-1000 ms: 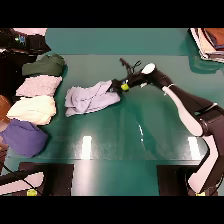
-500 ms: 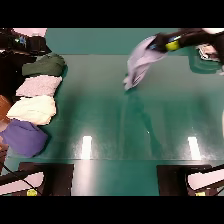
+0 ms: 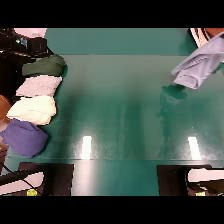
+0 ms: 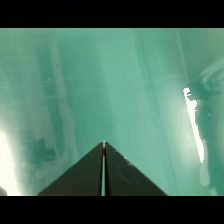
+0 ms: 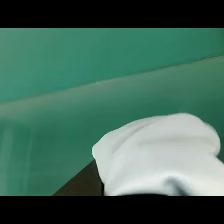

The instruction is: Fold the shirts.

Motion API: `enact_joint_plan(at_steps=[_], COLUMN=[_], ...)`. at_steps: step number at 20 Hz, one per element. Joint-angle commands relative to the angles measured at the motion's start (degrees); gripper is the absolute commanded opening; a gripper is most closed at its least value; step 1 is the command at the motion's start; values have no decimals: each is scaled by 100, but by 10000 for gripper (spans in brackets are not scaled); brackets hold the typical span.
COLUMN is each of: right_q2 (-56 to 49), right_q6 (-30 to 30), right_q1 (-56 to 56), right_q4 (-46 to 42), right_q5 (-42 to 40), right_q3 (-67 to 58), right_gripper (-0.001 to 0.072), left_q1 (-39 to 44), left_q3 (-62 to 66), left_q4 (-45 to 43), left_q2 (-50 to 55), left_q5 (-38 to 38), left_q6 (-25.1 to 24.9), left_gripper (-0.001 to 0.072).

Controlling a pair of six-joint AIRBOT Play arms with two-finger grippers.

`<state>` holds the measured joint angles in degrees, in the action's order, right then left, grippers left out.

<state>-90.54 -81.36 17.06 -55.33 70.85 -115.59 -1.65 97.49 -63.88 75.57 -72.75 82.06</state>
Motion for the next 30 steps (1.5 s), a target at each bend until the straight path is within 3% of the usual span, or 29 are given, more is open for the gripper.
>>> enact_joint_plan(at_steps=[1, 5, 8, 10, 13, 19, 25, 26, 27, 28, 29, 30], right_q2=[15, 15, 15, 87, 391, 2046, 3394, 3543, 3685, 3788, 3886, 3980], right_q6=[92, 315, 1104, 1137, 1137, 1078, 437, 439, 444, 442, 426, 415], right_q1=[710, 1019, 1095, 1180, 1397, 2127, 3169, 3348, 3552, 3731, 3917, 4070], right_q4=[-7, 31, -96, -608, -1239, -1853, -1976, -1980, -1985, -1985, -1978, -1971], right_q5=[-570, -1141, -846, -527, -118, -219, -44, 46, 138, 166, 188, 223], right_q3=[-7, -7, 35, 391, 1674, 4730, 6275, 6446, 6629, 6780, 6898, 6953], right_gripper=[9, 9, 9, 9, 9, 9, 16, 84, 319, 506, 579, 580], left_q1=[0, 0, 0, 0, 0, 0, 0, 0, 0, 0, 0, 0], left_q3=[0, 0, 0, 0, -2, -2, -2, -2, -2, -2, 0, -2], left_q4=[37, 44, 50, 52, 76, 79, 79, 79, 76, 79, 79, 79], left_q2=[0, 0, 0, 0, 0, 0, 0, 0, 0, 0, 0, 0], left_q5=[-79, -74, -81, -144, -195, -157, -76, -76, -76, -79, -79, -81], left_q6=[66, 199, 199, 197, 195, 149, -4, -11, -79, -133, -151, -153], left_gripper=[24, 24, 24, 24, 24, 24, 24, 24, 25, 24, 24, 24])
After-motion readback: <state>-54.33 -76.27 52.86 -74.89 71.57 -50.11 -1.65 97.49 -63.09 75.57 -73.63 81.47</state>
